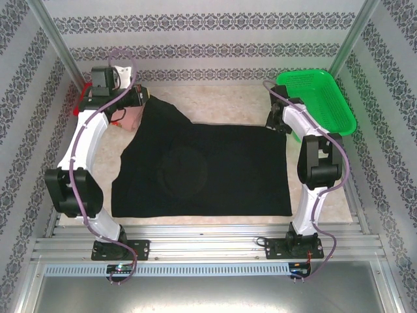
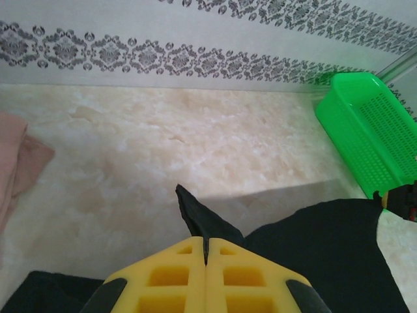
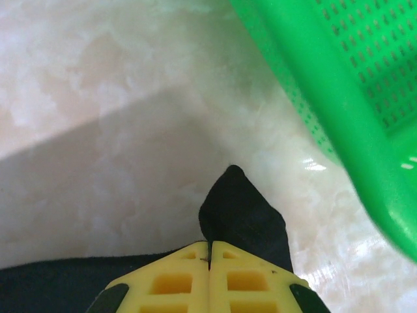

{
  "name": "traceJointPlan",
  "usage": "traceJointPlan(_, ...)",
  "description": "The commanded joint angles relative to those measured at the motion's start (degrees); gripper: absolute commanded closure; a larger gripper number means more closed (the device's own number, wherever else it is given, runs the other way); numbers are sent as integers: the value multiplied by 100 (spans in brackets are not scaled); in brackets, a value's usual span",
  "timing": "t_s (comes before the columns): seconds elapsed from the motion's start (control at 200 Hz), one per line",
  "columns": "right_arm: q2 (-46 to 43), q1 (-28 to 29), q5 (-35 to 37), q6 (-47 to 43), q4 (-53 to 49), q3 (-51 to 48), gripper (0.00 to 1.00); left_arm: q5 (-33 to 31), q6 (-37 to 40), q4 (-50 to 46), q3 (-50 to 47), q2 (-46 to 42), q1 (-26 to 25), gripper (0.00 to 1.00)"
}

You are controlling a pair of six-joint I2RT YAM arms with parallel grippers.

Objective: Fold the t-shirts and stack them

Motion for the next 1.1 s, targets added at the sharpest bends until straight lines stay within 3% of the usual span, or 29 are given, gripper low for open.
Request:
traceJointPlan(0.0,-345,79,156,1,113,-277,100,-8,-187,436,-427,-514,77,100)
traceJointPlan(0.565,-1466,199,412,-94,327,-1867,100,-1050,-583,275,-2821,-2705,188,100)
traceJointPlan(0.849,-1871,234,337,37,440,-2597,100,-2229,-1088,-96,-3821,-3618,185,100)
traceJointPlan(1.094,-2156,285,245,233,571,-3213,100,-2624,-1580,-188,-4538,-4176,190,100)
